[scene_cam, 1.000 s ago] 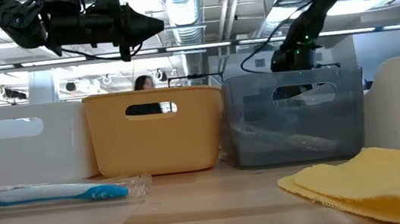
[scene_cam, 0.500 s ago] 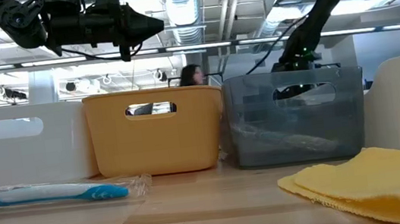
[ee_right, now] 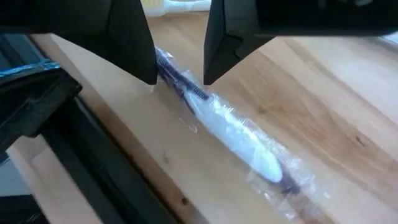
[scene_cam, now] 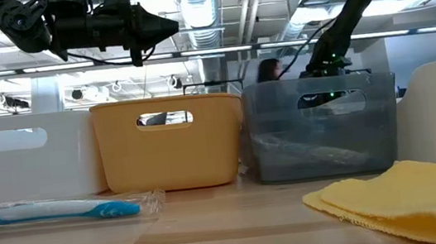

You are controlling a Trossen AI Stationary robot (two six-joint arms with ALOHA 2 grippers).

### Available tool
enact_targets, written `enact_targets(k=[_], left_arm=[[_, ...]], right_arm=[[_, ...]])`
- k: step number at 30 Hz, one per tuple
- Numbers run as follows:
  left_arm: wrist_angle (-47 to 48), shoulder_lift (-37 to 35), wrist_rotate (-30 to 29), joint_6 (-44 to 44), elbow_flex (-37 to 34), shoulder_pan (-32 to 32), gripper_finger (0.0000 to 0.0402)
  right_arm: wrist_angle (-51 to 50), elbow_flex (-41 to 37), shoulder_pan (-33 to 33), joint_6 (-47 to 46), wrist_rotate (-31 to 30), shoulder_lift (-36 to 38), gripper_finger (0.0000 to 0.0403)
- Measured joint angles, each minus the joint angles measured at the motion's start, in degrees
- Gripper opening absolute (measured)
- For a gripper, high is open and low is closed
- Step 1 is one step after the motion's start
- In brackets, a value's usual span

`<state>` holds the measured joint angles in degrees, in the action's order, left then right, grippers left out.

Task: Pick & Place Toothbrushes
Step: Put the purple toothbrush into the right white bin

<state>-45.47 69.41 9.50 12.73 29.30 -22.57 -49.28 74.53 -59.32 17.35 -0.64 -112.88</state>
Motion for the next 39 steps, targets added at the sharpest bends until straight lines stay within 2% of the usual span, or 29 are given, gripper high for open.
enact_targets(k=[8,12,20,26,30,39], left_arm=[[0.0,0.0,0.0,0.02,0.0,0.0,0.0044],[-0.02,-0.02,0.0,0.18,0.0,0.0,0.0044],[-0.02,0.0,0.0,0.24,0.0,0.0,0.0044],[-0.02,0.0,0.0,0.24,0.0,0.02,0.0044],[-0.02,0.0,0.02,0.24,0.0,0.02,0.0044],[0.02,0.0,0.0,0.22,0.0,0.0,0.0044]], right_arm=[[-0.23,-0.83,1.15,2.58,-0.08,0.0,0.0097],[-0.45,-0.83,1.52,2.31,-2.74,-0.01,0.0082],[-1.7,-0.5,2.25,2.16,-3.88,-2.19,0.0012],[-2.16,0.28,3.46,1.91,-4.78,-1.53,0.0027],[-3.53,1.92,4.41,1.0,-5.06,-0.2,0.0009],[-4.82,6.57,6.94,-0.47,-5.22,5.72,0.0005]])
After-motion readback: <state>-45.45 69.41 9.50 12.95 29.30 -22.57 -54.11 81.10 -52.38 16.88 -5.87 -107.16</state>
